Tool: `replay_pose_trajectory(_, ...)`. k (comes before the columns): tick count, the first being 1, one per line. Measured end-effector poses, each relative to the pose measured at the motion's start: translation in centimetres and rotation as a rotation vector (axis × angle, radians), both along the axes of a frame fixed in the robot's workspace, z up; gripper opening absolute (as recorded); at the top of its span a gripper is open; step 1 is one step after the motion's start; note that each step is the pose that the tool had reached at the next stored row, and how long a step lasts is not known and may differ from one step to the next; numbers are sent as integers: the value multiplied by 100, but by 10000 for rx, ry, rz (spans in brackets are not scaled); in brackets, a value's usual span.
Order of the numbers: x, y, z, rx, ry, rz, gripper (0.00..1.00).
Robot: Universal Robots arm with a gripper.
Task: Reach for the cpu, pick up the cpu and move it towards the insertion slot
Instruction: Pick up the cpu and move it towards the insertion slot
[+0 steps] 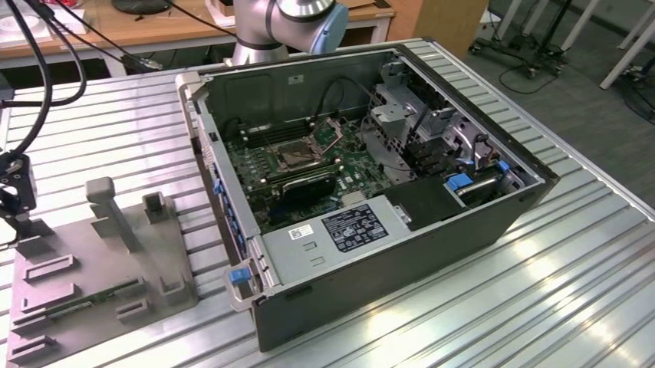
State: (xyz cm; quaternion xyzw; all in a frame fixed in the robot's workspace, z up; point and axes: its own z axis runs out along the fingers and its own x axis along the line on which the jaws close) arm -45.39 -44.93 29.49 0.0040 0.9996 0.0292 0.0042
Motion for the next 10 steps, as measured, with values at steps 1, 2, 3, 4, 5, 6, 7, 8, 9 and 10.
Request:
replay_pose_trajectory(1,0,0,0,0,0,0,55)
replay_pose_trajectory(2,0,0,1,-1,1,0,55)
replay_pose_trajectory(3,0,0,2,-2,3,0,55)
replay_pose_trajectory(4,0,0,2,-1,3,0,55)
replay_pose_trajectory(5,0,0,2,-2,2,0,55)
replay_pose_trajectory(6,0,0,3,-1,2,0,55)
replay_pose_trajectory(7,0,0,6,-2,3,0,55)
replay_pose_trajectory(8,0,0,12,-4,6,0,55)
replay_pose_trajectory(9,0,0,19,-3,5,0,55)
replay_pose_trajectory(10,0,0,30,-2,3,0,55)
